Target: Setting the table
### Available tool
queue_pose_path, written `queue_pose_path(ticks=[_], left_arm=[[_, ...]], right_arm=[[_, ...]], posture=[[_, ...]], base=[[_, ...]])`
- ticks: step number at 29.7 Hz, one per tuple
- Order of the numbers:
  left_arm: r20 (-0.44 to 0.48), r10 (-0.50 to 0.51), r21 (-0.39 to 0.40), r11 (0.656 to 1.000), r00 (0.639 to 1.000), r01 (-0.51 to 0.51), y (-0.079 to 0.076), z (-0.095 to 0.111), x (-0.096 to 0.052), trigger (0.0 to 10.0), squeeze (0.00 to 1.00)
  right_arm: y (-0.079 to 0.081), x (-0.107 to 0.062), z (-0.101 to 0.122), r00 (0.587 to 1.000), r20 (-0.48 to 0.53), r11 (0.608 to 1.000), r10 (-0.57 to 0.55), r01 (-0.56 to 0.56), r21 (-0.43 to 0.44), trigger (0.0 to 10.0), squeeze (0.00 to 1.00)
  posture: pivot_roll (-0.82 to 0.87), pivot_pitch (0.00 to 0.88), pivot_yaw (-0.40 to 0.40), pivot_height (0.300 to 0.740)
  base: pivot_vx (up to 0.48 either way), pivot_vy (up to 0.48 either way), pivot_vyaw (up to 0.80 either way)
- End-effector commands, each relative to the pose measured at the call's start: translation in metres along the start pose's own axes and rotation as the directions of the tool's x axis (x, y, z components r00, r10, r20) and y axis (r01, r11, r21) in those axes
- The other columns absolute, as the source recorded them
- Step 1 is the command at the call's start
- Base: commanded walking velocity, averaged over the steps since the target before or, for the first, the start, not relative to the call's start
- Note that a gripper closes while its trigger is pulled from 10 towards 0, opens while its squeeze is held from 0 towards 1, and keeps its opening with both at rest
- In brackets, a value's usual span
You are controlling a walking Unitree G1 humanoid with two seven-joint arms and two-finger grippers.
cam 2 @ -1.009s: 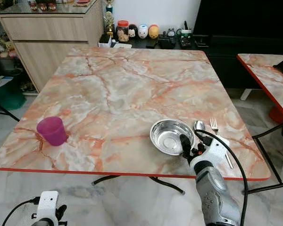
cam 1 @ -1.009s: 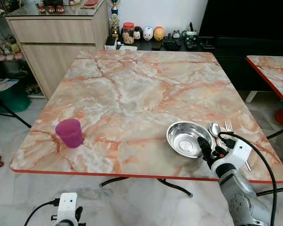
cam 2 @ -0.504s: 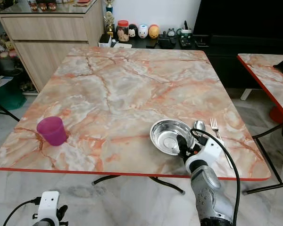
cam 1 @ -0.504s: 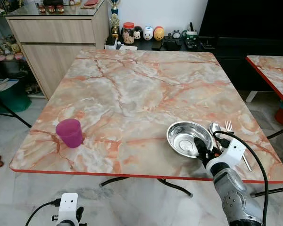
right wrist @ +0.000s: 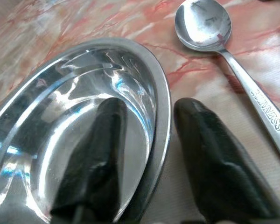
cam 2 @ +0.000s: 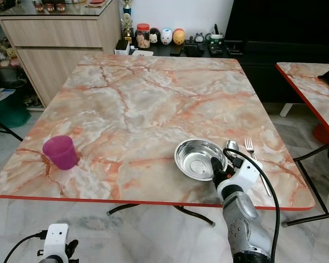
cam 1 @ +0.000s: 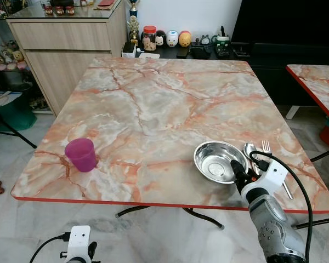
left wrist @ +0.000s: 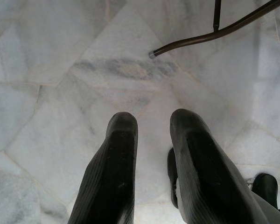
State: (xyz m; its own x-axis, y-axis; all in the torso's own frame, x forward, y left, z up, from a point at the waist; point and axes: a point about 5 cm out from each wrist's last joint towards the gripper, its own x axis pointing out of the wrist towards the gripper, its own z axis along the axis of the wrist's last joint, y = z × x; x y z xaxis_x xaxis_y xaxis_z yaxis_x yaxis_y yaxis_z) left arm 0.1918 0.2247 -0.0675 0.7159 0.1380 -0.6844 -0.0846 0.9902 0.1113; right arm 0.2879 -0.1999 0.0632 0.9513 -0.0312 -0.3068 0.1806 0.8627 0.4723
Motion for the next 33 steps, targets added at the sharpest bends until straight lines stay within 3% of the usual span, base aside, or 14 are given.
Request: queue_pose_path(ticks=[1, 12, 15, 19, 26, 27, 28, 33], left_arm=[[-0.017, 0.001, 0.025, 1.0, 1.0, -0.001, 0.002, -0.005, -0.001, 10.0, 0.0], [-0.031, -0.002, 0.028, 1.0, 1.0, 0.003, 0.0, -0.007, -0.002, 10.0, 0.0], [-0.031, -0.001, 0.03, 1.0, 1.0, 0.002, 0.0, -0.007, -0.002, 10.0, 0.0], [-0.029, -0.007, 0.042, 0.999, 1.0, 0.008, 0.0, -0.006, -0.001, 10.0, 0.0], [-0.033, -0.015, 0.052, 0.999, 0.999, 0.016, -0.003, -0.008, -0.002, 10.0, 0.0], [-0.035, -0.015, 0.056, 0.998, 0.999, 0.017, -0.003, -0.008, -0.002, 10.0, 0.0], [-0.037, -0.017, 0.064, 0.998, 0.999, 0.02, -0.003, -0.008, -0.002, 10.0, 0.0], [-0.038, -0.021, 0.068, 0.997, 0.999, 0.023, -0.004, -0.008, -0.002, 10.0, 0.0]], right_arm=[[0.001, 0.001, 0.003, 1.0, 0.012, 1.0, -0.007, 0.008, -0.004, 0.0, 0.0], [0.006, 0.002, 0.004, 1.0, 0.022, 1.0, 0.007, -0.006, -0.015, 0.0, 0.0], [0.008, 0.003, 0.006, 0.999, 0.04, 0.995, 0.021, -0.016, -0.101, 0.0, 0.0], [0.011, 0.003, 0.008, 0.997, 0.071, 0.998, 0.034, -0.029, -0.063, 0.0, 0.0], [0.023, 0.001, 0.03, 0.968, 0.233, 0.995, 0.097, -0.094, -0.024, 0.0, 0.0], [0.025, 0.001, 0.031, 0.963, 0.247, 0.994, 0.108, -0.103, -0.034, 4.0, 0.0], [0.028, 0.001, 0.035, 0.953, 0.276, 0.992, 0.124, -0.116, -0.045, 10.0, 0.0], [0.034, -0.001, 0.042, 0.928, 0.341, 0.988, 0.152, -0.14, -0.06, 10.0, 0.0]], posture=[[0.04, 0.0, -0.036, 0.724], [0.04, 0.0, -0.037, 0.724], [0.04, 0.0, -0.038, 0.724], [0.04, 0.0, -0.038, 0.724], [0.04, 0.0, -0.038, 0.724], [0.04, 0.0, -0.038, 0.724], [0.05, 0.0, -0.038, 0.724], [0.05, 0.0, -0.038, 0.724]], base=[[0.0, 0.0, 0.0], [0.0, 0.0, 0.0], [0.0, 0.0, 0.0], [0.0, 0.0, 0.0], [0.0, 0.0, 0.0], [0.0, 0.0, 0.0], [0.0, 0.0, 0.0], [0.0, 0.0, 0.0]])
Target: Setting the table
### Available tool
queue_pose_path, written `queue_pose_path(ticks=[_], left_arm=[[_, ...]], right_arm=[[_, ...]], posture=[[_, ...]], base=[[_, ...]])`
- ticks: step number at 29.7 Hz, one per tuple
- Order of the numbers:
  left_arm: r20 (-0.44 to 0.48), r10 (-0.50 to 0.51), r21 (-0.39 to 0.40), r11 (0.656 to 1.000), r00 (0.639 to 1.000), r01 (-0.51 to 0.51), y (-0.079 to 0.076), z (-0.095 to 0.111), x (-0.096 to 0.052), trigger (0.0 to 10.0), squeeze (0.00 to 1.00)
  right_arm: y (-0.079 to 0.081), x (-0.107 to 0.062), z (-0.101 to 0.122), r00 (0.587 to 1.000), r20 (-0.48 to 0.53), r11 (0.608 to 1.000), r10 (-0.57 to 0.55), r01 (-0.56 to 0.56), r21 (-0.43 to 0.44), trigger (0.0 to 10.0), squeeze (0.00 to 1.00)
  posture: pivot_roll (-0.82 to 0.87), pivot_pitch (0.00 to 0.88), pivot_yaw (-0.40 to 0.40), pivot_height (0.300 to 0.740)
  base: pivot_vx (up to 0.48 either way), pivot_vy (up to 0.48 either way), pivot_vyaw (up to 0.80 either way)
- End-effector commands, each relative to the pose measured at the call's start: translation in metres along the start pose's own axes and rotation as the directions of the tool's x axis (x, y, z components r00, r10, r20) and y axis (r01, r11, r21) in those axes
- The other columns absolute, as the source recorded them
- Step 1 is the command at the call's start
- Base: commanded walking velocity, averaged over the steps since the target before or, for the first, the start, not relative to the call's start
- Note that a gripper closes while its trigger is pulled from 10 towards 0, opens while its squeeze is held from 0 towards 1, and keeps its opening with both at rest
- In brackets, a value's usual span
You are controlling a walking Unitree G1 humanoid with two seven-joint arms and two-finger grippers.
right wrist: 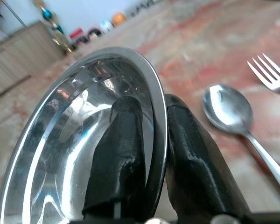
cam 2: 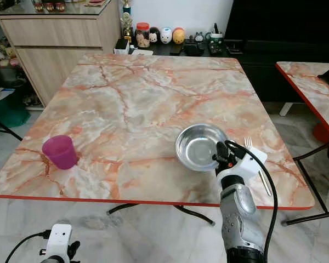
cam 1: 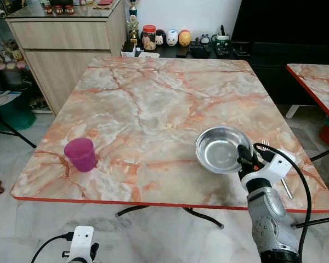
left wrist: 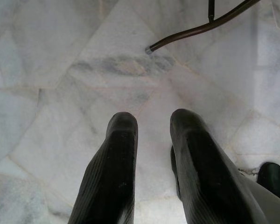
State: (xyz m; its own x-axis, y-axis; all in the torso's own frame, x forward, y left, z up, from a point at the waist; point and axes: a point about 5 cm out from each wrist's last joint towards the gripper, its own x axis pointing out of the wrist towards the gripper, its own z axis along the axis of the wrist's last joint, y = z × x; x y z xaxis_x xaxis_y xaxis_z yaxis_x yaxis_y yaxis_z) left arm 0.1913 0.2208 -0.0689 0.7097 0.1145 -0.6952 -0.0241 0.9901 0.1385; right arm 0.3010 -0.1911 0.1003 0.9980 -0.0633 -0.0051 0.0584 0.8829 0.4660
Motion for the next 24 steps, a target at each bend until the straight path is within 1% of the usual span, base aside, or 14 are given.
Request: queue_pose_path(ticks=[1, 3, 5, 7, 8, 9, 10, 11, 13, 14, 16, 19, 24], left_arm=[[-0.027, 0.002, 0.007, 1.0, 1.0, -0.001, -0.001, -0.007, -0.002, 10.0, 0.0], [-0.028, 0.001, 0.007, 1.0, 1.0, -0.001, -0.001, -0.008, -0.002, 10.0, 0.0], [-0.029, 0.0, 0.006, 1.0, 1.0, 0.0, -0.001, -0.008, -0.002, 10.0, 0.0], [-0.057, -0.003, 0.013, 1.0, 0.998, 0.004, -0.002, -0.012, -0.003, 10.0, 0.0], [-0.06, -0.003, 0.011, 1.0, 0.998, 0.003, -0.002, -0.012, -0.003, 10.0, 0.0], [-0.061, -0.002, 0.009, 1.0, 0.998, 0.003, -0.002, -0.012, -0.003, 10.0, 0.0], [-0.076, -0.001, 0.02, 1.0, 0.997, 0.002, -0.002, -0.014, -0.003, 10.0, 0.0], [-0.08, 0.0, 0.024, 1.0, 0.997, 0.002, -0.001, -0.015, -0.003, 10.0, 0.0], [-0.087, 0.006, -0.001, 1.0, 0.996, -0.006, 0.0, -0.016, -0.004, 10.0, 0.0], [-0.103, 0.022, -0.05, 0.998, 0.994, -0.027, 0.004, -0.019, -0.005, 10.0, 0.0], [-0.107, 0.035, -0.067, 0.997, 0.994, -0.042, 0.009, -0.02, -0.005, 10.0, 0.0], [-0.105, 0.043, -0.059, 0.997, 0.994, -0.049, 0.013, -0.02, -0.006, 10.0, 0.0], [-0.103, 0.056, -0.06, 0.996, 0.993, -0.062, 0.017, -0.02, -0.006, 10.0, 0.0]], right_arm=[[0.011, 0.002, 0.02, 0.991, 0.126, 0.999, 0.049, -0.05, 0.005, 10.0, 0.0], [0.014, 0.002, 0.026, 0.983, 0.169, 0.997, 0.072, -0.074, 0.01, 10.0, 0.0], [0.014, 0.001, 0.027, 0.981, 0.177, 0.997, 0.08, -0.082, 0.003, 10.0, 0.0], [0.022, 0.0, 0.031, 0.969, 0.193, 0.982, 0.155, -0.13, -0.138, 10.0, 0.0], [0.023, 0.0, 0.032, 0.966, 0.199, 0.98, 0.162, -0.134, -0.148, 10.0, 0.0], [0.023, 0.0, 0.032, 0.965, 0.203, 0.98, 0.163, -0.134, -0.149, 10.0, 0.0], [0.026, -0.001, 0.038, 0.956, 0.238, 0.979, 0.173, -0.141, -0.147, 10.0, 0.0], [0.027, -0.001, 0.04, 0.953, 0.248, 0.979, 0.176, -0.143, -0.147, 10.0, 0.0], [0.028, -0.002, 0.042, 0.946, 0.262, 0.974, 0.191, -0.149, -0.172, 10.0, 0.0], [0.029, -0.002, 0.042, 0.942, 0.27, 0.972, 0.2, -0.155, -0.178, 10.0, 0.0], [0.029, -0.002, 0.042, 0.941, 0.272, 0.972, 0.2, -0.155, -0.178, 10.0, 0.0], [0.028, -0.002, 0.041, 0.946, 0.259, 0.969, 0.196, -0.148, -0.197, 10.0, 0.0], [0.028, -0.002, 0.041, 0.942, 0.269, 0.97, 0.199, -0.15, -0.19, 10.0, 0.0]], posture=[[0.05, 0.0, -0.039, 0.724], [0.05, 0.0, -0.038, 0.724], [0.05, 0.0, -0.038, 0.724], [0.04, 0.0, -0.038, 0.724], [0.04, 0.0, -0.038, 0.724], [0.04, 0.0, -0.038, 0.724], [0.04, 0.0, -0.039, 0.724], [0.04, 0.0, -0.039, 0.724], [0.04, 0.0, -0.038, 0.724], [0.04, 0.0, -0.039, 0.724], [0.04, 0.0, -0.042, 0.724], [0.05, 0.0, -0.042, 0.724], [0.05, 0.0, -0.044, 0.724]], base=[[0.0, 0.0, 0.0], [0.0, 0.0, 0.0], [0.0, 0.0, 0.0], [0.0, 0.0, 0.0], [0.0, 0.0, 0.0], [0.0, 0.0, 0.0], [0.0, 0.0, 0.0], [0.0, 0.0, 0.0], [0.0, 0.0, 0.0], [0.0, 0.0, 0.0], [0.0, 0.0, 0.0], [0.0, 0.0, 0.0], [0.0, 0.0, 0.0]])
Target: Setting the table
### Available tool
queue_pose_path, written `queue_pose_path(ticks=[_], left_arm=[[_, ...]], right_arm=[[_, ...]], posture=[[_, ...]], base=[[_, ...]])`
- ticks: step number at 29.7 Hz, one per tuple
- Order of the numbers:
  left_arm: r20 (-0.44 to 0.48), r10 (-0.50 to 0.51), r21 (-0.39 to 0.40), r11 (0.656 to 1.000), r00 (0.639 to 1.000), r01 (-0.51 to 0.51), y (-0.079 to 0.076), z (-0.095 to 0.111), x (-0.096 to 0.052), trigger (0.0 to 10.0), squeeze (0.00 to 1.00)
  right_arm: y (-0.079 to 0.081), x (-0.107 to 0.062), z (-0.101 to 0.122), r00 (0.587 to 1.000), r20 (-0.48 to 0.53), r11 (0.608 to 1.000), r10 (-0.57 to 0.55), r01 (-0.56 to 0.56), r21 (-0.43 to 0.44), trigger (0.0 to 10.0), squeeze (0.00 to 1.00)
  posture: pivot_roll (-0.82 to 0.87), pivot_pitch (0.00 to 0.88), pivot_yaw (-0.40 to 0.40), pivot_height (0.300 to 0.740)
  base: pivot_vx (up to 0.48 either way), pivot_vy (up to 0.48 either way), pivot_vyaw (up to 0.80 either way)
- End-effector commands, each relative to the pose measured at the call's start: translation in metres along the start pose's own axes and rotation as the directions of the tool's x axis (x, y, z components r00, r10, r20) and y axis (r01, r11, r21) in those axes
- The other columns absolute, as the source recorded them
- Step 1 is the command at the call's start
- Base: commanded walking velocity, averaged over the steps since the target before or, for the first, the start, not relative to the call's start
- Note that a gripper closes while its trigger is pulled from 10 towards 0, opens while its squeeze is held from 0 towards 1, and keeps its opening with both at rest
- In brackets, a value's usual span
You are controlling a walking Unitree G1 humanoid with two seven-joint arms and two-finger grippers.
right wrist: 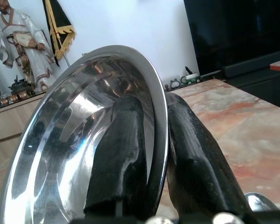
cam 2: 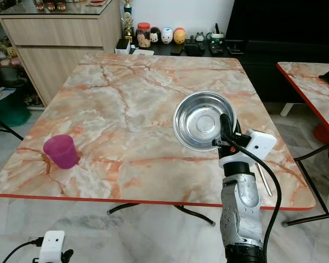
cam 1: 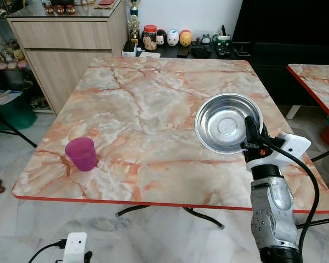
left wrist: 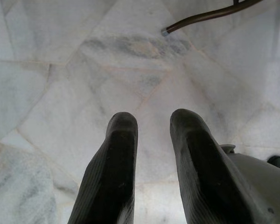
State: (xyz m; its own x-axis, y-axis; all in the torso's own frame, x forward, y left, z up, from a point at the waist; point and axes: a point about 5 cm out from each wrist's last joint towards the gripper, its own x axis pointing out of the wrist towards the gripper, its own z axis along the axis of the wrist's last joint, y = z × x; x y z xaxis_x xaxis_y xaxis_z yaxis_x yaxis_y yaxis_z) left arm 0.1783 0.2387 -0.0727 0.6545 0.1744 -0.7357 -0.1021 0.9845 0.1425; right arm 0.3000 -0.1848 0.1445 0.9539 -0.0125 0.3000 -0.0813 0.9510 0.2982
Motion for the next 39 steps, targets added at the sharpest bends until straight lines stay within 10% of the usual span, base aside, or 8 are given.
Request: queue_pose_path(ticks=[1, 39], left_arm=[[-0.033, 0.001, 0.0, 1.0, 0.999, -0.001, 0.0001, -0.0069, -0.0013, 10.0, 0.0], [-0.023, -0.026, 0.03, 0.999, 0.999, 0.027, -0.0072, -0.0017, 0.0006, 10.0, 0.0]], right_arm=[[0.0007, 0.0009, 0.005, 1.0, 0.027, 1.0, 0.01, -0.01, -0.012, 10.0, 0.0], [-0.0002, 0.0007, 0.0063, 0.999, 0.036, 1.0, 0.001, 0.0, -0.02, 10.0, 0.0]], posture=[[0.05, 0.0, -0.044, 0.724], [0.04, 0.0, -0.04, 0.724]], base=[[0.0, 0.0, 0.0], [0.0, -0.362, 0.0]])
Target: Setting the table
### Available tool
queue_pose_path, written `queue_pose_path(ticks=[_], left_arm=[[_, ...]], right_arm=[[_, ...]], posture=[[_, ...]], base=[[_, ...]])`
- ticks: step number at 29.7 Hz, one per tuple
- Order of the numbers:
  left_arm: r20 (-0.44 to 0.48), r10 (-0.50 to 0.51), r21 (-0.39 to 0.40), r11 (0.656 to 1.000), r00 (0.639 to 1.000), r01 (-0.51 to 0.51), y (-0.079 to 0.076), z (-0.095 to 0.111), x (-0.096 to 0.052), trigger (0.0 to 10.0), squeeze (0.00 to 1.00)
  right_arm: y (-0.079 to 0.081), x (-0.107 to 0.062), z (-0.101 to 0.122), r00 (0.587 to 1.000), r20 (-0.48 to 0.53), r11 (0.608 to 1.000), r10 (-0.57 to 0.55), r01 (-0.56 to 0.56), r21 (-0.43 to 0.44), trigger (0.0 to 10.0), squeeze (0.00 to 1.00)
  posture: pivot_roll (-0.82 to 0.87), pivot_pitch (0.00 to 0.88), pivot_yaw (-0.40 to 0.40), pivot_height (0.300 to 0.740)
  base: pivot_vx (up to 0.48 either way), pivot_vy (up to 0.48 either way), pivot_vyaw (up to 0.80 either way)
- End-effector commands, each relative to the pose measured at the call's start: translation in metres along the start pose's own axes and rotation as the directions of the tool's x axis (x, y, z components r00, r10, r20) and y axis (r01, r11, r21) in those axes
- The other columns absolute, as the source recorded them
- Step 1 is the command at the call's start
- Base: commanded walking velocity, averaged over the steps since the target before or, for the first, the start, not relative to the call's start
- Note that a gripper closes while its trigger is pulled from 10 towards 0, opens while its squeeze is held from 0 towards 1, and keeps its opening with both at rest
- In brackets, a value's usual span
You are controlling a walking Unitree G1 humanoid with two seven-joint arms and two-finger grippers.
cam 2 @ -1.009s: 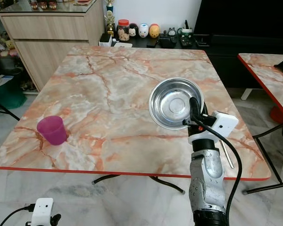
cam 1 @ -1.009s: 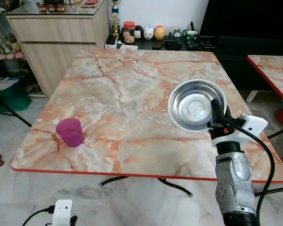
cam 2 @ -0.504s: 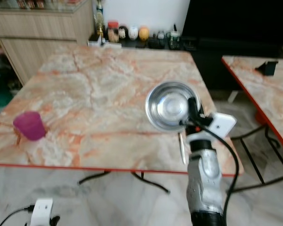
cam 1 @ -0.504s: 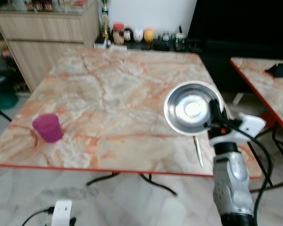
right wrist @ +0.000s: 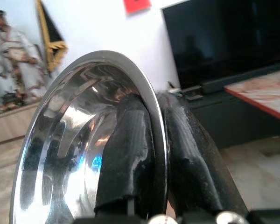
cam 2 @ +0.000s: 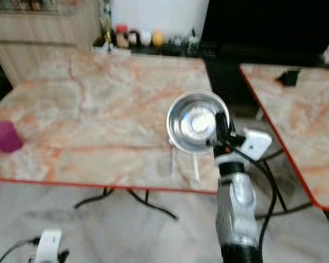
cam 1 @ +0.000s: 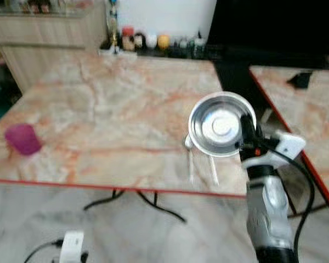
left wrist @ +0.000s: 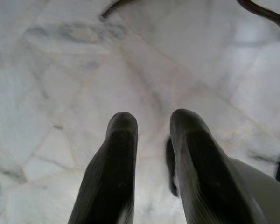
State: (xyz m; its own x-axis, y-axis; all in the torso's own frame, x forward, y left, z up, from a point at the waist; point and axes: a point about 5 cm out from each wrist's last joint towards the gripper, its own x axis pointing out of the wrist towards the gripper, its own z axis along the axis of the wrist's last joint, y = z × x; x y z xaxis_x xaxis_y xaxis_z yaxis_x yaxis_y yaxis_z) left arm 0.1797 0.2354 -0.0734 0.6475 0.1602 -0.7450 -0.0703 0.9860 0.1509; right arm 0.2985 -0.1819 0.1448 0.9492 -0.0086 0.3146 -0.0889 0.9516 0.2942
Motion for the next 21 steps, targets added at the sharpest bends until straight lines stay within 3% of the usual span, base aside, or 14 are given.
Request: queue_pose_path(ticks=[1, 8, 21], left_arm=[[-0.011, -0.012, 0.001, 1.0, 1.0, 0.012, -0.0037, -0.0023, -0.0002, 10.0, 0.0], [-0.015, -0.018, 0.002, 1.0, 1.0, 0.018, -0.0038, -0.0031, -0.0004, 10.0, 0.0], [-0.012, -0.027, 0.005, 1.0, 1.0, 0.027, -0.0063, -0.0024, -0.0001, 10.0, 0.0]], right_arm=[[-0.0033, 0.0021, 0.0066, 1.0, 0.022, 1.0, -0.008, 0.008, -0.018, 10.0, 0.0], [0.0004, 0.0033, 0.0088, 0.999, 0.038, 0.999, 0.017, -0.015, -0.046, 10.0, 0.0], [-0.003, 0.0005, 0.0104, 0.998, 0.058, 1.0, -0.007, 0.009, -0.022, 10.0, 0.0]], posture=[[0.04, 0.0, -0.04, 0.724], [0.04, 0.0, -0.04, 0.724], [0.03, 0.0, -0.035, 0.724]], base=[[0.0, -0.368, 0.0], [0.0, -0.368, 0.0], [0.0, -0.358, 0.09]])
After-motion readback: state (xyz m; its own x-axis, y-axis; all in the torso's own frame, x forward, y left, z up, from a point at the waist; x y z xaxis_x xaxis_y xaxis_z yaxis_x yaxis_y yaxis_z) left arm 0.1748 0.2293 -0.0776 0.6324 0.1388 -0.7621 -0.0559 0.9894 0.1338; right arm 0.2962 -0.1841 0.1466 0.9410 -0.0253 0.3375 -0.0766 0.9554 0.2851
